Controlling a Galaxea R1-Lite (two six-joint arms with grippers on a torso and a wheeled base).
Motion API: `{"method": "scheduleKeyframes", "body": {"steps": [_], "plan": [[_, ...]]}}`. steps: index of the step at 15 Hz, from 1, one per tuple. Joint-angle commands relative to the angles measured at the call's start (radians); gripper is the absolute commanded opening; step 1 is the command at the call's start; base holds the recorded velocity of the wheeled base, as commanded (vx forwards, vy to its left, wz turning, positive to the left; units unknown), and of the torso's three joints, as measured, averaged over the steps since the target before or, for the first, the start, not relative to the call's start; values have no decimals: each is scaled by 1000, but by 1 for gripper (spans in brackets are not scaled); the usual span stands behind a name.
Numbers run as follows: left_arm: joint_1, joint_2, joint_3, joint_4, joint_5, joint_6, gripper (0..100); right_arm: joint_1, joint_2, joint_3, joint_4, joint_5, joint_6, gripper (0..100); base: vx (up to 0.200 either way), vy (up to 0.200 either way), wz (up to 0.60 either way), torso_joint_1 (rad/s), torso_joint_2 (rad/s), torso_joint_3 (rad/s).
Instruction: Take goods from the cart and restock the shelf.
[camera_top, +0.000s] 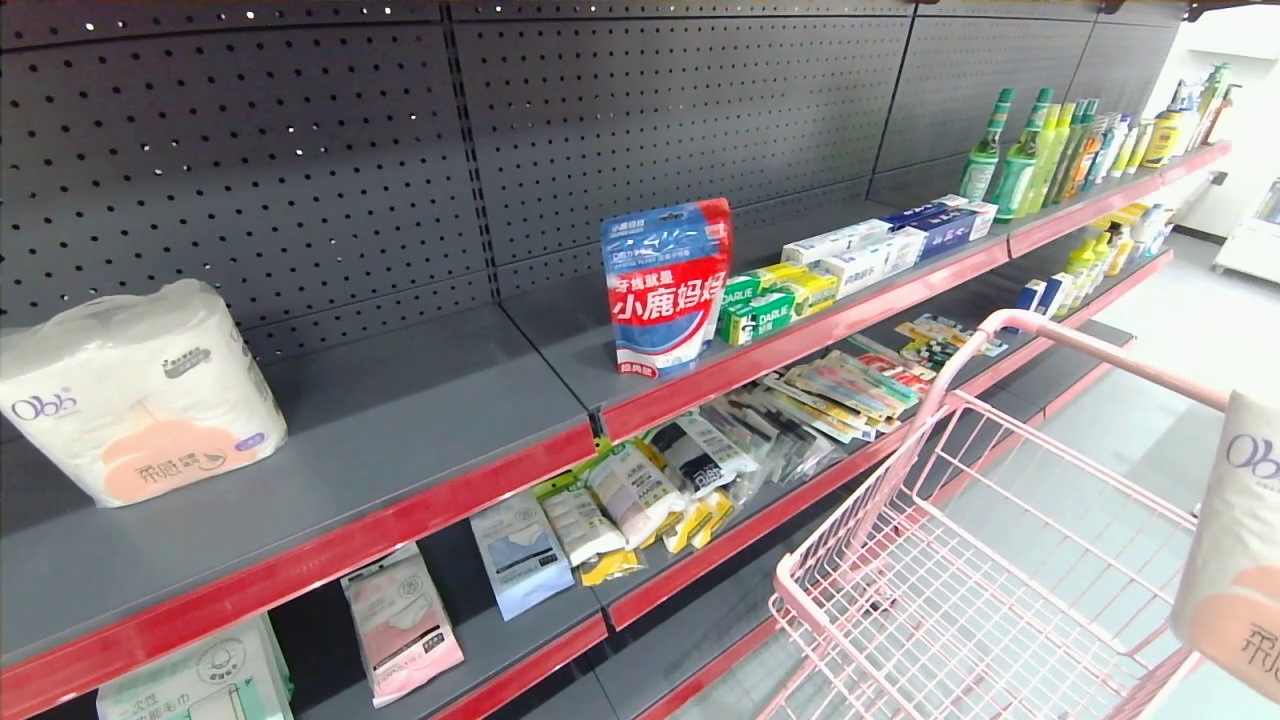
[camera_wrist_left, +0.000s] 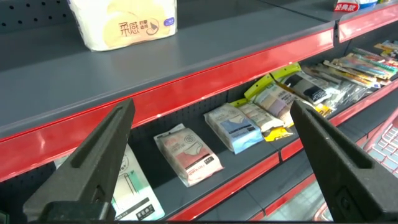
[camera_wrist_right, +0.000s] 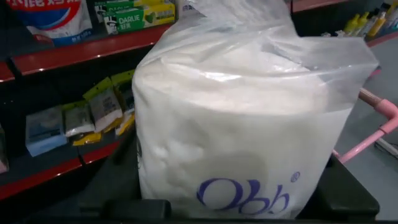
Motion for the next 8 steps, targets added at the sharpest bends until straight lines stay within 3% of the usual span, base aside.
{"method": "scheduleKeyframes", "body": {"steps": [1, 8], "plan": [[0, 0, 0, 0, 0, 0, 100, 2, -46, 16, -2, 6, 3, 0, 0, 0, 0, 0, 0, 0], [0, 0, 0, 0, 0, 0, 100, -1, -54, 17, -1, 12, -5, 0, 0, 0, 0, 0, 0, 0]]}}
